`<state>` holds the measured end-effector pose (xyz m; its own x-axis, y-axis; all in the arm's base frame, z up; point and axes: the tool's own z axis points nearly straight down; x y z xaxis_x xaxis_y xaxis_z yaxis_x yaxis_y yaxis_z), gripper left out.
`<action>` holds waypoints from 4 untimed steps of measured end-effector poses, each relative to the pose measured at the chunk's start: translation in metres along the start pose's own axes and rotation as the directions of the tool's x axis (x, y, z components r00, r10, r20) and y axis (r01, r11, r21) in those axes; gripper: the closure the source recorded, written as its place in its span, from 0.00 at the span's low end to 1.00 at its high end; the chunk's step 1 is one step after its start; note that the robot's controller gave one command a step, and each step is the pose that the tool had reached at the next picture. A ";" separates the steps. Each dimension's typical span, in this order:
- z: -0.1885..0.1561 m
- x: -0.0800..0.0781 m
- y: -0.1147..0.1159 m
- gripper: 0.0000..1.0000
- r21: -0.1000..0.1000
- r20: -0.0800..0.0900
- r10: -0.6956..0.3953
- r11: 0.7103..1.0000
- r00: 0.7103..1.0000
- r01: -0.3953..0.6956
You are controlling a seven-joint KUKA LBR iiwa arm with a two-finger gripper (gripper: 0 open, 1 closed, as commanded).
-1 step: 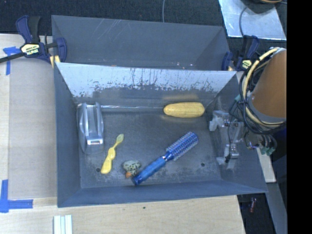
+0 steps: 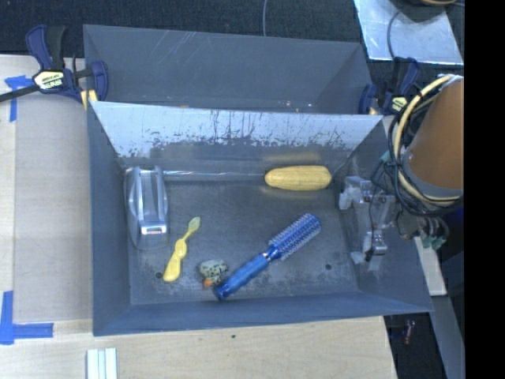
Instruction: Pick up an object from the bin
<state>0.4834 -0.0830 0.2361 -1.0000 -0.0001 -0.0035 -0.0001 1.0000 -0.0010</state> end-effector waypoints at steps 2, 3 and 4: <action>-0.036 -0.064 0.063 0.00 -0.001 0.004 0.110 0.994 0.994 -0.110; -0.009 -0.050 0.107 0.00 -0.001 0.006 -0.079 0.997 0.997 0.079; 0.026 -0.058 0.091 0.00 0.000 0.010 0.026 1.000 1.000 -0.026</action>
Offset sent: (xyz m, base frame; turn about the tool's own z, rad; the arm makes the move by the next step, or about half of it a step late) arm 0.0714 0.0547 0.0410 0.1306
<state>0.5419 0.0076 0.2103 -0.9996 0.0261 -0.0139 0.0262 0.9997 -0.0008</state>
